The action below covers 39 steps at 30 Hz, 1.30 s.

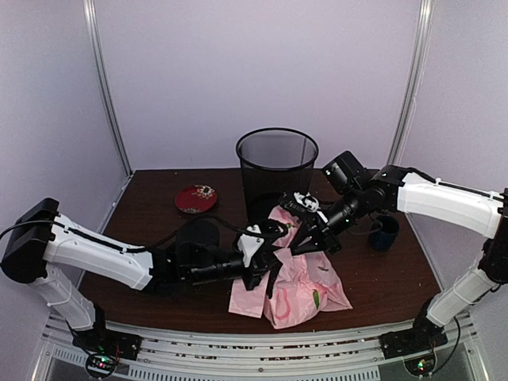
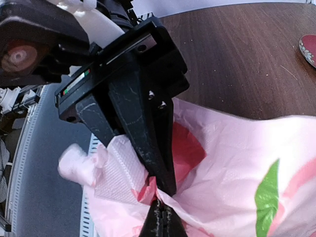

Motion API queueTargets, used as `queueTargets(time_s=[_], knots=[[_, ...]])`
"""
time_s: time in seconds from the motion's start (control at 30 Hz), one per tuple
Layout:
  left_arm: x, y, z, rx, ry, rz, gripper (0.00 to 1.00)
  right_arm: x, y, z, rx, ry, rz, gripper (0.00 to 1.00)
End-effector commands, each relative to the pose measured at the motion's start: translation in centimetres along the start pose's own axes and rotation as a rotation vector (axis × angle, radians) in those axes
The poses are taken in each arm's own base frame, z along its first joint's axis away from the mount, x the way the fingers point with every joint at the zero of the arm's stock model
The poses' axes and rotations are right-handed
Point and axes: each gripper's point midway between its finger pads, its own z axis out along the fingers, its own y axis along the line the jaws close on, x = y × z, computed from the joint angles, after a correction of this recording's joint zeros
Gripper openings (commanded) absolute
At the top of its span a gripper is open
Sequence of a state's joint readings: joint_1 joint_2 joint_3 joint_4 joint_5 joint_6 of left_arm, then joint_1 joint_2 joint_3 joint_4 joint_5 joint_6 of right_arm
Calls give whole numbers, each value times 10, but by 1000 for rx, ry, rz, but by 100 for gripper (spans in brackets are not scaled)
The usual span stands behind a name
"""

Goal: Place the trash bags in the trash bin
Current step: Pass from the right arm to the left, then pass from the left arm to the right

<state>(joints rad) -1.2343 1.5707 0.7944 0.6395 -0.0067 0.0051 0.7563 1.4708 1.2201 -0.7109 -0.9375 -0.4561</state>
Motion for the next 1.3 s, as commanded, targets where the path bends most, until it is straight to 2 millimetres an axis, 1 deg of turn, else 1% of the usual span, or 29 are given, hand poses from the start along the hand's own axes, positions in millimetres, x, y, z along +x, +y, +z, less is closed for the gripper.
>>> queueTargets(time_s=[0.0, 0.1, 0.2, 0.3, 0.43, 0.47, 0.53, 0.63, 0.67, 0.77, 0.8, 0.83, 0.87, 1.0, 1.1, 1.2, 1.23, 1.27], knots=[[-51, 21, -13, -100, -145, 7, 1, 2, -2, -5, 28, -10, 34, 0], [-42, 38, -30, -195, -109, 0, 0, 8, -11, -20, 50, -6, 60, 0], [-30, 46, -41, -228, -64, -8, 0, 12, -17, -31, 85, 2, 60, 0], [-20, 48, -43, -234, -22, -14, 0, 7, -18, -37, 108, -17, 44, 0], [-10, 50, -33, -235, 26, -64, 0, -6, -16, -39, 172, -28, -35, 0], [-9, 53, -30, -243, 39, -87, 0, -9, -15, -37, 184, -22, -55, 5], [-5, 60, -21, -272, 75, -148, 0, -14, -9, -31, 166, -4, -78, 23], [-2, 64, -13, -282, 105, -235, 0, -21, 2, -21, 129, 2, -99, 45], [-1, 64, -12, -285, 106, -275, 0, -26, -1, -17, 148, -10, -94, 51], [0, 61, -8, -269, 112, -340, 0, -34, -13, -8, 216, -21, -74, 57], [1, 61, -6, -272, 117, -358, 0, -37, -14, -6, 219, -26, -68, 61], [2, 62, -5, -281, 122, -374, 0, -40, -15, -4, 214, -32, -63, 67], [3, 64, -4, -290, 123, -389, 0, -43, -17, -1, 220, -35, -54, 69], [2, 67, -4, -309, 111, -442, 0, -54, -26, 3, 257, -69, -4, 71], [2, 69, -5, -322, 106, -470, 0, -59, -31, 4, 267, -103, 38, 71], [-2, 68, -7, -312, 88, -476, 0, -62, -39, 1, 316, -131, 67, 63], [-2, 68, -8, -311, 87, -477, 0, -62, -41, 0, 328, -133, 70, 59], [-2, 67, -8, -308, 87, -476, 0, -62, -42, 0, 336, -135, 69, 52]])
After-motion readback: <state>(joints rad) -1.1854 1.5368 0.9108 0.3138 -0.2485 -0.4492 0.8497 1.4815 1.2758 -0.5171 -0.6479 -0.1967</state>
